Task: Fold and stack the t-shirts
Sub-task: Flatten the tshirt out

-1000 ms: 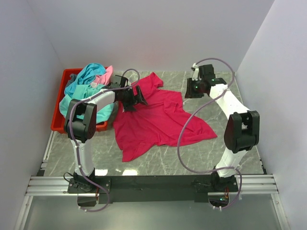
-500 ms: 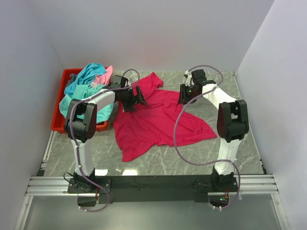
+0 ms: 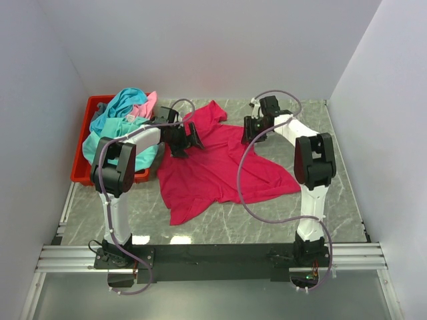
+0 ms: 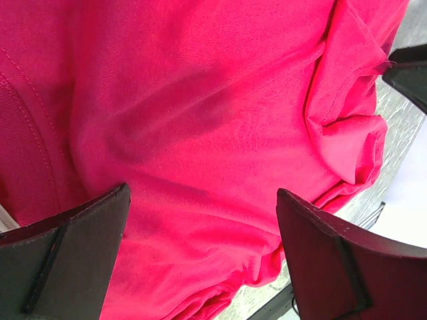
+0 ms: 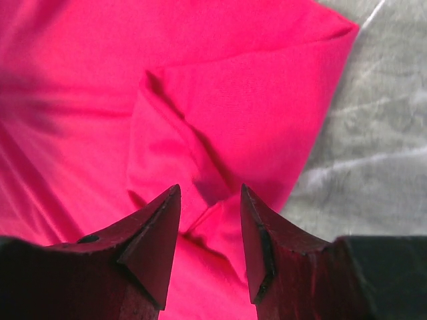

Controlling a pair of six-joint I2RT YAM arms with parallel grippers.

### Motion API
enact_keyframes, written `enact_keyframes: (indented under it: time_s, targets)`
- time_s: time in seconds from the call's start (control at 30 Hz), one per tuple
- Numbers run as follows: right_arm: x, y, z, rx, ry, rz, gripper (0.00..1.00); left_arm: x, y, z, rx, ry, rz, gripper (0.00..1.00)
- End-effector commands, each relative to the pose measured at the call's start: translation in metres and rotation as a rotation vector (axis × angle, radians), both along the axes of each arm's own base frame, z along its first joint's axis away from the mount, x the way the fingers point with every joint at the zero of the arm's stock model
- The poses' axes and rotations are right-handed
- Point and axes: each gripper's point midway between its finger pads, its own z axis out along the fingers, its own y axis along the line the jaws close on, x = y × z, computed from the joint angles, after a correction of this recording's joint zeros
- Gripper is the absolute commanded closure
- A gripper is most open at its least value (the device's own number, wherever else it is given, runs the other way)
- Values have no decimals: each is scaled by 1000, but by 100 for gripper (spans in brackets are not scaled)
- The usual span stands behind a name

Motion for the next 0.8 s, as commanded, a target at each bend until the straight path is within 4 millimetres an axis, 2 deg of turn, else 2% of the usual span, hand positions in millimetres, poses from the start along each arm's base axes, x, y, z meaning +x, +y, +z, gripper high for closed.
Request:
enact_keyframes:
  time_s: [0.0,0.1,0.2,0.3,0.33,0.43,0.5,0.63,0.7,0.77]
  targets:
    - [17,6,4,-11,-50,20,52,-2,4,-2,22,-4,-8,4]
    - [13,7,-5,-16,-25,32,52,-3,4,-3,22,1,-4,4]
    - [9,11,-5,-6,-22,46,53,-3,3,-6,20,10,-4,4]
    - [5,14,-6,6,-9,56,70,-3,2,-9,11,24,-1,4]
    - [4,14,-6,9,-4,58,81,-3,2,-11,11,29,3,4]
    - [5,7,-2,-32,-8,47,100,-3,2,-11,12,27,6,4]
    - [10,-6,4,-70,-27,19,100,-3,4,-12,17,27,5,4]
    - [31,-64,37,-186,-103,-133,100,-5,7,-12,27,27,6,4]
    - [44,-111,57,-316,-159,-254,100,-7,9,-13,30,29,9,4]
    - [48,-149,81,-452,-213,-356,100,-7,10,-12,25,25,15,4]
